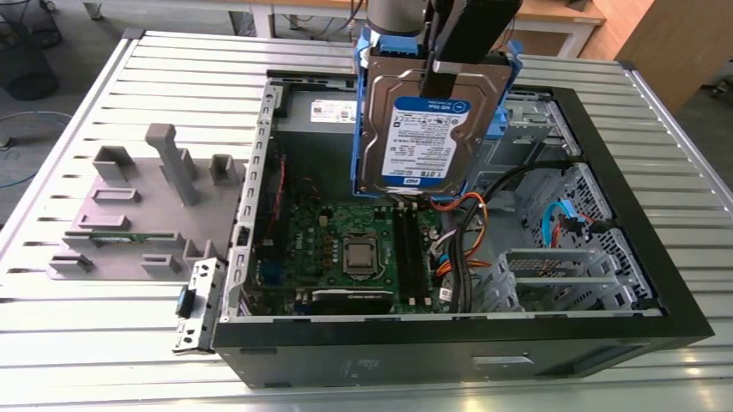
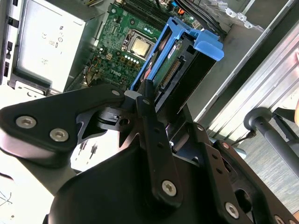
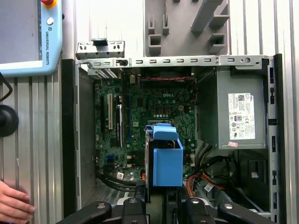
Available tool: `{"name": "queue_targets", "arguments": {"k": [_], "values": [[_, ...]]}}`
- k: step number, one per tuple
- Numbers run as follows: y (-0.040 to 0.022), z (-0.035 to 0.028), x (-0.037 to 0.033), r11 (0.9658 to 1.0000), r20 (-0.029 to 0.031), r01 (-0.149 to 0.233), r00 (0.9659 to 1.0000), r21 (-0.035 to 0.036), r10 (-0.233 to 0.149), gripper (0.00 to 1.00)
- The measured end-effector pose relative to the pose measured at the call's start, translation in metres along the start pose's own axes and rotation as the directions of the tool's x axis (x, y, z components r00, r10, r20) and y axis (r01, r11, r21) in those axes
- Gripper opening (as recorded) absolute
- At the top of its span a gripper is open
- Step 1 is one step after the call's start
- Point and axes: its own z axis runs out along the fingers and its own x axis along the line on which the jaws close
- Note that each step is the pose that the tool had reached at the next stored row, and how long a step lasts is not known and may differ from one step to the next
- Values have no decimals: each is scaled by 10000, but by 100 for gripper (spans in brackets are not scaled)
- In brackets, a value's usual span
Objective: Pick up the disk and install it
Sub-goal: 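Pick up the disk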
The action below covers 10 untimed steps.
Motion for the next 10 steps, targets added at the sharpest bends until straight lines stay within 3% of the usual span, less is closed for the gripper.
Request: {"name": "queue_targets", "arguments": {"k": [3,10], "values": [[-27,-1,-2,10000,0,0,10000,0,0,35],[-172,-4,-7,10000,-1,1,10000,-3,-1,35]]}}
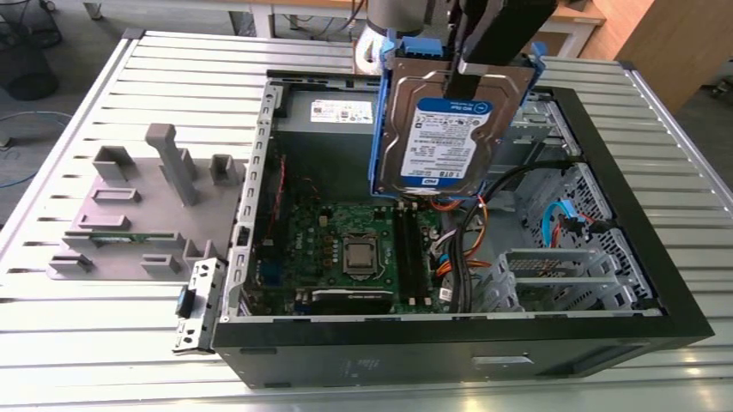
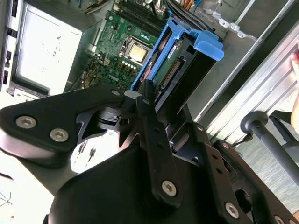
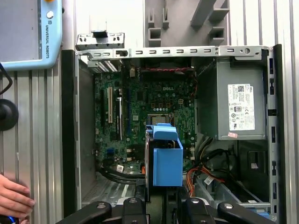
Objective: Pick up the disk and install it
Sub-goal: 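Pick up the disk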
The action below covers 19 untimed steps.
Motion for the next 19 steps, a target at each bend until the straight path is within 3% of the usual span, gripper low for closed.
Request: {"name": "queue_targets", "arguments": {"k": [9,14,19], "values": [[-160,-3,-7,10000,0,-1,10000,-2,1,35],[-169,-3,8,10000,0,-1,10000,-2,1,35],[-172,-1,65,10000,0,-1,10000,-2,1,35]]}}
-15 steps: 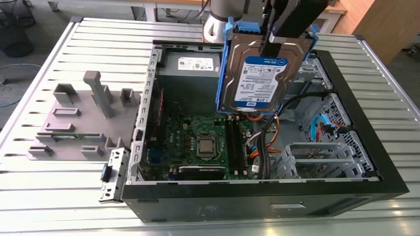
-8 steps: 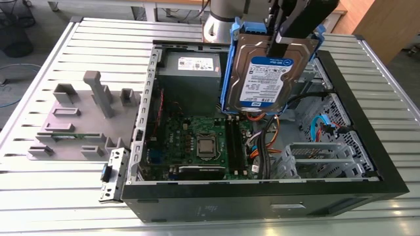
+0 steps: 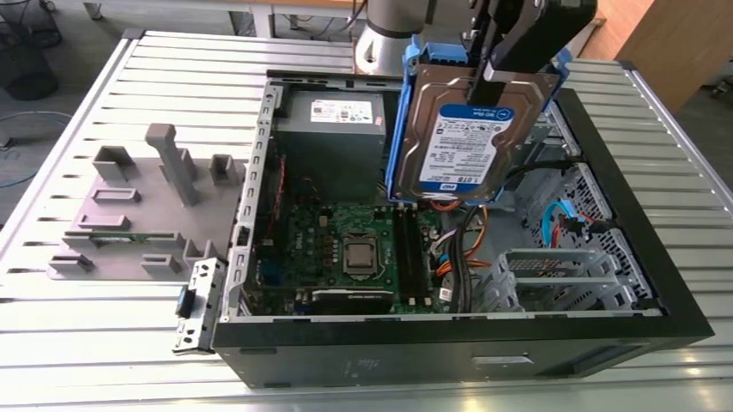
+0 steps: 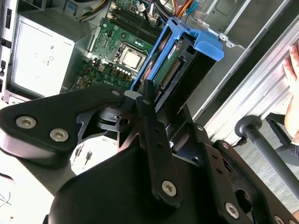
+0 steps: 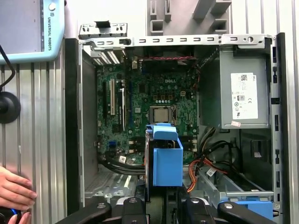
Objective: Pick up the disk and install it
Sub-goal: 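Pick up the disk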
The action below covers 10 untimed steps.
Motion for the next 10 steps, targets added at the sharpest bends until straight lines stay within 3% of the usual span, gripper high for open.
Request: {"name": "queue_targets", "arguments": {"k": [10], "values": [[-9,9,215,10000,0,0,10000,0,0,35]]}}
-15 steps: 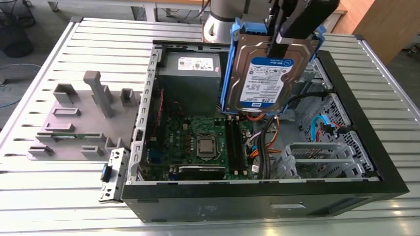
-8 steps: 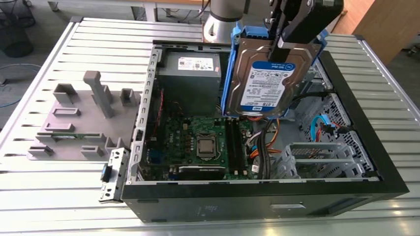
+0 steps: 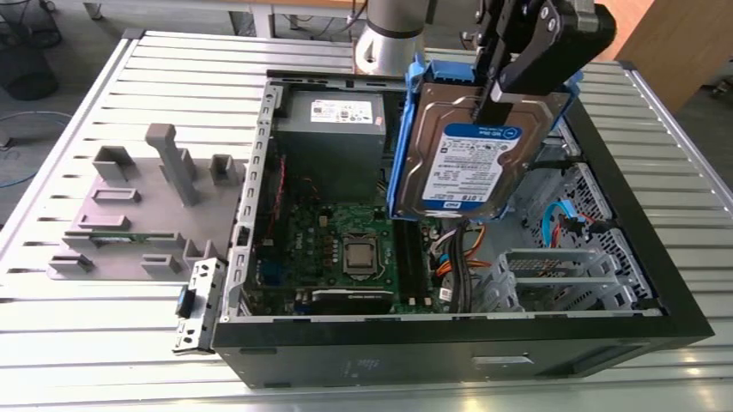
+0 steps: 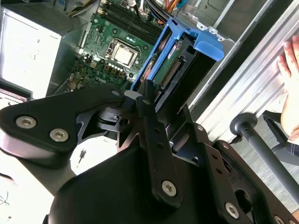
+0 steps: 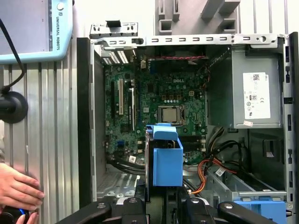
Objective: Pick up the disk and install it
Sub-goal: 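Pick up the disk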
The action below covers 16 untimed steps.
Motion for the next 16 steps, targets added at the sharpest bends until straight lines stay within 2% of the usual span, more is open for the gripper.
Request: {"name": "queue_targets", "arguments": {"k": [4,16], "values": [[-5,7,102,10000,1,0,10000,0,0,35],[-15,20,347,10000,0,0,10000,-1,0,35]]}}
